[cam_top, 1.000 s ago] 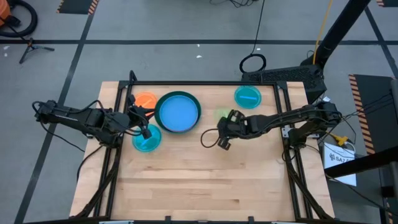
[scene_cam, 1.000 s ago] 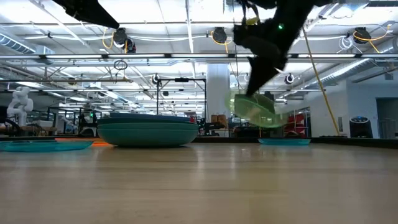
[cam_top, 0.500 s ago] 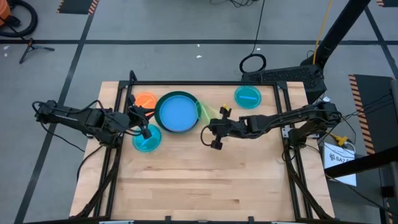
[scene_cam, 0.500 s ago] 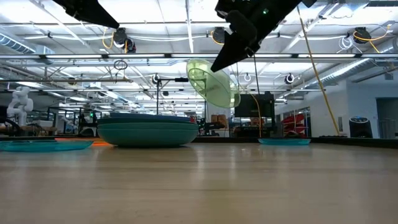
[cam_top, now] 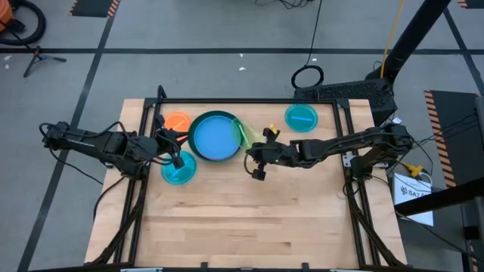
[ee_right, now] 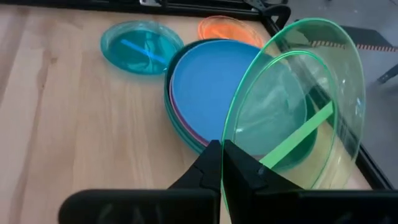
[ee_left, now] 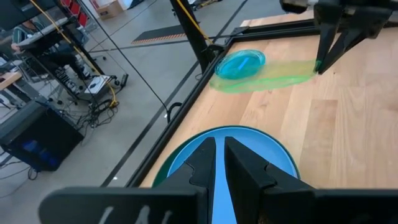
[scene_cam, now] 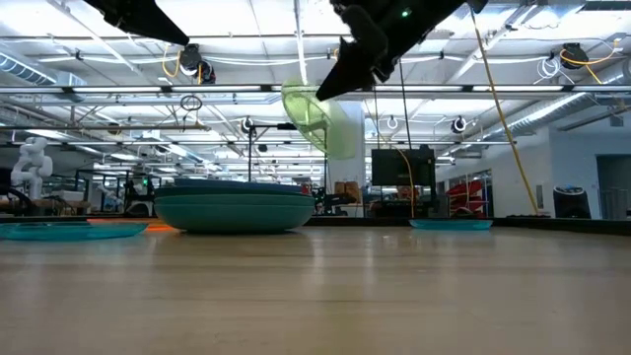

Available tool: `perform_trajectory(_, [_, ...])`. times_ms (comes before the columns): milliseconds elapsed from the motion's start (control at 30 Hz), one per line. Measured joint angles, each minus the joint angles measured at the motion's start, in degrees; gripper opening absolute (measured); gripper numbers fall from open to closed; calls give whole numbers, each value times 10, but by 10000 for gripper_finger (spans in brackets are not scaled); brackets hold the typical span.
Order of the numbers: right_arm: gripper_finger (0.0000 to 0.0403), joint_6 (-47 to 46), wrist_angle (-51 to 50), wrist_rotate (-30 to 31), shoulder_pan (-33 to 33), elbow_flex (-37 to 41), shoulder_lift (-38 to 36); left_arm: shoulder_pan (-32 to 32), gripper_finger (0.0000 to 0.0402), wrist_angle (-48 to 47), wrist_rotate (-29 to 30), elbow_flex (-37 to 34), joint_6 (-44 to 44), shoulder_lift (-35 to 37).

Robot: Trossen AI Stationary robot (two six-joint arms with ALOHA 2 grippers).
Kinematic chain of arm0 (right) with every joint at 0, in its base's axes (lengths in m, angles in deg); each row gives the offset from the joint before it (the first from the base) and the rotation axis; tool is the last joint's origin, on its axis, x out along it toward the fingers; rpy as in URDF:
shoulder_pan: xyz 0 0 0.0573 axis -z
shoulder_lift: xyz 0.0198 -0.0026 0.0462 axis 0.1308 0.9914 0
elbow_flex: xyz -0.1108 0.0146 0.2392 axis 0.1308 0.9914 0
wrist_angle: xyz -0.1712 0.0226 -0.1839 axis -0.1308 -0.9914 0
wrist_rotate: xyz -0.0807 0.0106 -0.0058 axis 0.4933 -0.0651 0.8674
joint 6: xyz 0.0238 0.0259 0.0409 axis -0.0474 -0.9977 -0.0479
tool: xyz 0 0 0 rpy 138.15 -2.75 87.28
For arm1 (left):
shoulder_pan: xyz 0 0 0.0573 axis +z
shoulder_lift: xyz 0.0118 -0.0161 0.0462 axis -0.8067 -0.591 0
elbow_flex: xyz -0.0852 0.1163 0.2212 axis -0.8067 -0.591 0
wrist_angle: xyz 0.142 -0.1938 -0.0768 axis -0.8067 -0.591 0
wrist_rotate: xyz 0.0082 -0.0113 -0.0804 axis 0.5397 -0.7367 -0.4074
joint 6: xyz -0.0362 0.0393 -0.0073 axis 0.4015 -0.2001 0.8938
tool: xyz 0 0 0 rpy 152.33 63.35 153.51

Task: Stack plastic plates
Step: Stack the small green plate on top of the medium light blue plate

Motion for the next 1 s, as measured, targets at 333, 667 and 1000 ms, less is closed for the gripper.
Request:
perform_trajectory(333, [0,110,-139,1,8,-178,155,0,42,-1,0,0,-5,0])
perform_trajectory(667, [3,217,-228,1,15,-249,232,0,42,-2,0,0,-9,0])
perform_trajectory(1000, [8,238,-209,1,16,-250,235,0,42,-2,0,0,-11,0])
